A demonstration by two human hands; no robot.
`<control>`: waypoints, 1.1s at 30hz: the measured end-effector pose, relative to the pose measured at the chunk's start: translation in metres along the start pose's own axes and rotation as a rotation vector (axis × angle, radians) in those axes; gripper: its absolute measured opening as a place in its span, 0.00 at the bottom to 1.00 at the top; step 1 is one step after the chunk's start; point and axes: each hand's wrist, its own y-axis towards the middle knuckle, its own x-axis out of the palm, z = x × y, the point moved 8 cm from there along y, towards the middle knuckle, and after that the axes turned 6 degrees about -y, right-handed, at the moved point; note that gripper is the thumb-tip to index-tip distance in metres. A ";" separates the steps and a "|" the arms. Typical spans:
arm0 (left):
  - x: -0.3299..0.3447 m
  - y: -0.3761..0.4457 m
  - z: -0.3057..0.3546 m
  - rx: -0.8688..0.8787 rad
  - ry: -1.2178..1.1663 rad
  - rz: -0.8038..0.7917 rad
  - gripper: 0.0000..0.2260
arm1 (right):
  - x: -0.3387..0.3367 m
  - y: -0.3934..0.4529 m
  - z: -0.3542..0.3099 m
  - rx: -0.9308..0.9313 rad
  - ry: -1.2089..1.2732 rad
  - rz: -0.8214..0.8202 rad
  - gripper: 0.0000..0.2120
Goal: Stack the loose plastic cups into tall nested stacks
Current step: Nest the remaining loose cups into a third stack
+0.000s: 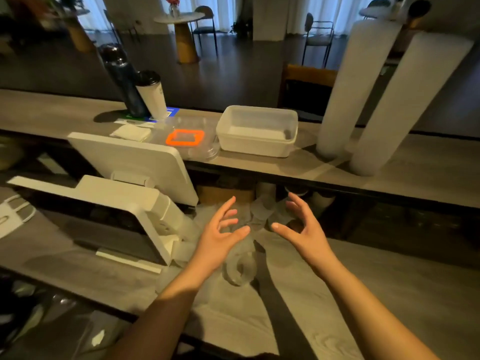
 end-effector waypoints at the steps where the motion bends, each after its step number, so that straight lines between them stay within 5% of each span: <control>1: -0.016 -0.009 -0.006 -0.006 0.007 0.017 0.31 | 0.014 -0.005 0.001 0.010 0.001 -0.023 0.41; 18: -0.181 -0.086 -0.130 -0.141 0.262 0.000 0.35 | 0.186 -0.070 0.045 0.263 -0.034 -0.143 0.34; 24: -0.208 -0.083 -0.154 -0.198 0.339 0.032 0.35 | 0.228 -0.079 0.068 0.350 -0.079 -0.149 0.44; 33: -0.217 -0.051 -0.201 -0.474 0.282 0.015 0.44 | 0.259 -0.078 0.083 0.456 -0.053 -0.131 0.47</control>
